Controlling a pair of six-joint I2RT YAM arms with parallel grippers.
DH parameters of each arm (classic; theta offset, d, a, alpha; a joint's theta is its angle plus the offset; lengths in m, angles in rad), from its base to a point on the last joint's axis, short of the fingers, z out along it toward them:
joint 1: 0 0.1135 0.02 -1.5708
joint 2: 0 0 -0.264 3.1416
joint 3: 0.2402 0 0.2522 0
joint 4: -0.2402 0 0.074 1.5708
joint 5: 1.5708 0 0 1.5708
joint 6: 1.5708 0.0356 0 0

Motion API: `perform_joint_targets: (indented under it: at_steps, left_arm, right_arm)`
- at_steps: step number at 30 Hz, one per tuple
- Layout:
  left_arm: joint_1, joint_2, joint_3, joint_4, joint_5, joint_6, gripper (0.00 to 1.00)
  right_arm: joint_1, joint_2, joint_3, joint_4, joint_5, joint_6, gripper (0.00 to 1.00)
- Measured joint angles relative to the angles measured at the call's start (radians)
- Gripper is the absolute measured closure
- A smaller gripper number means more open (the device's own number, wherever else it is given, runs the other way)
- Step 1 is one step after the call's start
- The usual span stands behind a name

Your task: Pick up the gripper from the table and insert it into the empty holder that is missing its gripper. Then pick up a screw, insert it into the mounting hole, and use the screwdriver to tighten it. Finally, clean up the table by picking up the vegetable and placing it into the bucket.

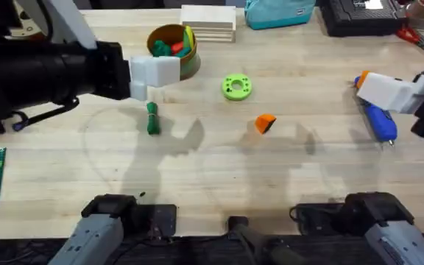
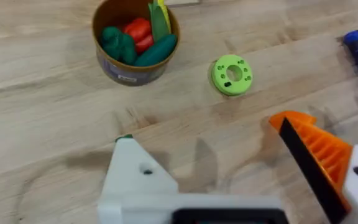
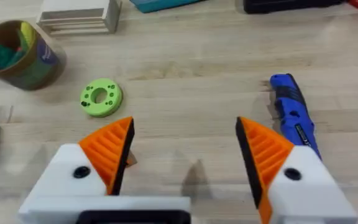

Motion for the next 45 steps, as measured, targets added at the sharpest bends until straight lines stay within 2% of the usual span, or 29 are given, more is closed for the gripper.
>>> perform_joint_targets:
  at_steps: [3, 7, 10, 11, 15, 18, 20, 24, 29, 34, 40, 45]
  left_arm:
    - [-0.002, 0.001, -0.002, 0.006, 0.017, -0.001, 0.014]
    - [-0.044, -0.008, -0.071, 0.166, 0.06, 0.034, 0.014]
    - [-0.109, -0.071, -0.228, 0.391, 0.081, 0.045, 0.014]
    - [-0.143, -0.119, -0.312, 0.494, 0.084, 0.048, 0.014]
    - [-0.26, -0.323, -0.564, 0.789, 0.094, 0.057, 0.014]
    - [-0.352, -0.484, -0.727, 0.949, 0.074, 0.044, 0.014]
    - [-0.395, -0.55, -0.805, 1.001, 0.048, 0.028, 0.014]
    - [-0.459, -0.646, -0.937, 1.044, -0.003, 0.007, 0.014]
    - [-0.479, -0.754, -1.023, 1.05, -0.034, -0.003, 0.014]
    - [-0.479, -0.864, -1.042, 0.951, -0.048, -0.004, 0.012]
    - [-0.479, -0.872, -1.042, 0.863, -0.056, -0.008, 0.014]
    - [-0.479, -0.872, -1.042, 0.863, -0.056, -0.008, 0.014]
  right_arm:
    - [0.0, 0.0, 0.0, 0.0, 0.0, 0.0, 0.051]
    - [0.0, 0.0, 0.0, 0.0, 0.0, 0.0, 0.052]
    - [0.0, 0.0, 0.0, 0.0, 0.0, 0.0, 0.052]
    - [0.0, 0.0, 0.0, 0.0, 0.0, 0.0, 0.052]
    - [0.0, 0.0, 0.0, 0.0, 0.0, 0.0, 0.051]
    - [0.0, 0.0, 0.0, 0.0, 0.0, 0.0, 0.052]
    - [0.0, 0.0, 0.0, 0.0, 0.0, 0.0, 0.052]
    - [0.0, 0.0, 0.0, 0.0, 0.0, 0.0, 0.052]
    - [0.0, 0.0, 0.0, 0.0, 0.0, 0.0, 0.052]
    - [0.0, 0.0, 0.0, 0.0, 0.0, 0.0, 0.051]
    - [0.0, 0.0, 0.0, 0.0, 0.0, 0.0, 0.051]
    - [0.0, 0.0, 0.0, 0.0, 0.0, 0.0, 0.051]
